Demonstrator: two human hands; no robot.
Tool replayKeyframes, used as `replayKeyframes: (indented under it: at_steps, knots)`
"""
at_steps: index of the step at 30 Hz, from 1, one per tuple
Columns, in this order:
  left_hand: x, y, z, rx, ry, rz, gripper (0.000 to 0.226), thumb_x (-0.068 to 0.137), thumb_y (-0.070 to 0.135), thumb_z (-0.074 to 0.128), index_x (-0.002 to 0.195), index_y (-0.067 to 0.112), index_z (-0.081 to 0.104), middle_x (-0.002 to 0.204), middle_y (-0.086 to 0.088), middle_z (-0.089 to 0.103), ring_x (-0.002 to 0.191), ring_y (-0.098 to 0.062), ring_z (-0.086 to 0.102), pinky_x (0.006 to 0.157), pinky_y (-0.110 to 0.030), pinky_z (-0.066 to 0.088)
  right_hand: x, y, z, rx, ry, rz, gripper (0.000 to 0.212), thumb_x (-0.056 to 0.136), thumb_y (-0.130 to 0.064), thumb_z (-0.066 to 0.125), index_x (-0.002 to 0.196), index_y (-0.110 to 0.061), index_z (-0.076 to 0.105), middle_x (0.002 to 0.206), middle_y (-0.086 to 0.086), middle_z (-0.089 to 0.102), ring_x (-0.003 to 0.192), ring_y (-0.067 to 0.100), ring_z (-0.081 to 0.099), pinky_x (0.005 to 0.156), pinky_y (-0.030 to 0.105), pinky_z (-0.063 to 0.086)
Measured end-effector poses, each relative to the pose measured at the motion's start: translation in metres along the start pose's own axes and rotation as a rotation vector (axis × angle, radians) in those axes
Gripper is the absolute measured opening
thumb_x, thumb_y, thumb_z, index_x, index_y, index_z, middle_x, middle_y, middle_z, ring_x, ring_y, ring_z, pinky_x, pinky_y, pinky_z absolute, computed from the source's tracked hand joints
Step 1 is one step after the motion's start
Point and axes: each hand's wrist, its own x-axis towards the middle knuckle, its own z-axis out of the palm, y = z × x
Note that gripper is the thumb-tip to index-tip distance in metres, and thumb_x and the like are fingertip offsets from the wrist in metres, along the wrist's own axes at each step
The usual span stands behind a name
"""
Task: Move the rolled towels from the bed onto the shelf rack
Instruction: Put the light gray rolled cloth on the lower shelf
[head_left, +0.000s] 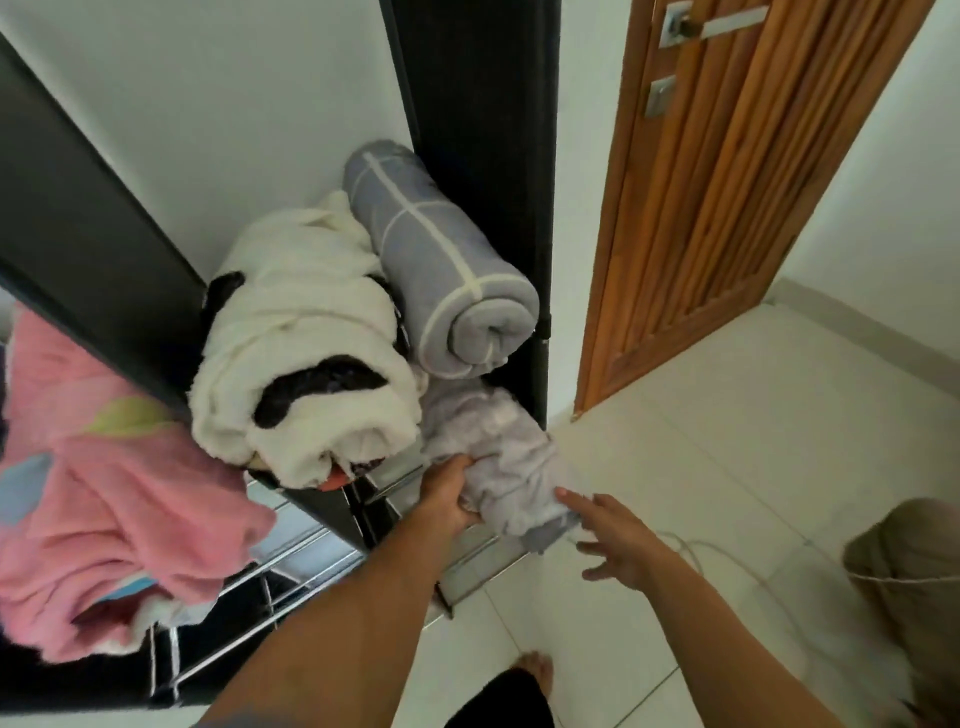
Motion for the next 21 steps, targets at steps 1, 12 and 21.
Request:
replayKeyframes:
  at_steps: [1, 12, 21]
  knots:
    - [0.006, 0.004, 0.005, -0.003, -0.016, 0.002, 0.012, 0.089, 0.009, 0.052, 0.086, 0.014, 0.062, 0.087, -0.012, 0.065, 0.075, -0.027, 0.061, 0.061, -0.042, 0.056, 0.009, 0.001, 0.002, 0.063, -0.032, 0.031, 0.071, 0.082, -0.050, 0.067, 0.137, -0.016, 0.039, 0.134, 0.011, 0.045, 0.121, 0.037, 0.052, 0.090, 0.050, 0.051]
    - [0.048, 0.017, 0.011, 0.066, -0.053, 0.039, 0.013, 0.091, 0.013, 0.060, 0.080, 0.009, 0.053, 0.045, 0.000, 0.057, 0.027, -0.009, 0.051, 0.033, -0.018, 0.044, 0.057, -0.023, 0.046, 0.396, -0.019, 0.004, 0.016, 0.093, -0.013, 0.058, 0.107, -0.008, 0.054, 0.079, 0.005, 0.059, 0.066, 0.017, 0.056, 0.045, 0.021, 0.052]
    - [0.057, 0.038, 0.010, 0.138, 0.073, 0.099, 0.042, 0.089, 0.013, 0.060, 0.128, 0.022, 0.048, 0.124, -0.011, 0.060, 0.110, -0.034, 0.060, 0.092, -0.057, 0.050, 0.065, -0.036, 0.075, 0.408, -0.006, -0.091, 0.012, 0.092, -0.003, 0.055, 0.095, -0.015, 0.055, 0.082, 0.002, 0.061, 0.064, 0.010, 0.055, 0.048, 0.016, 0.051]
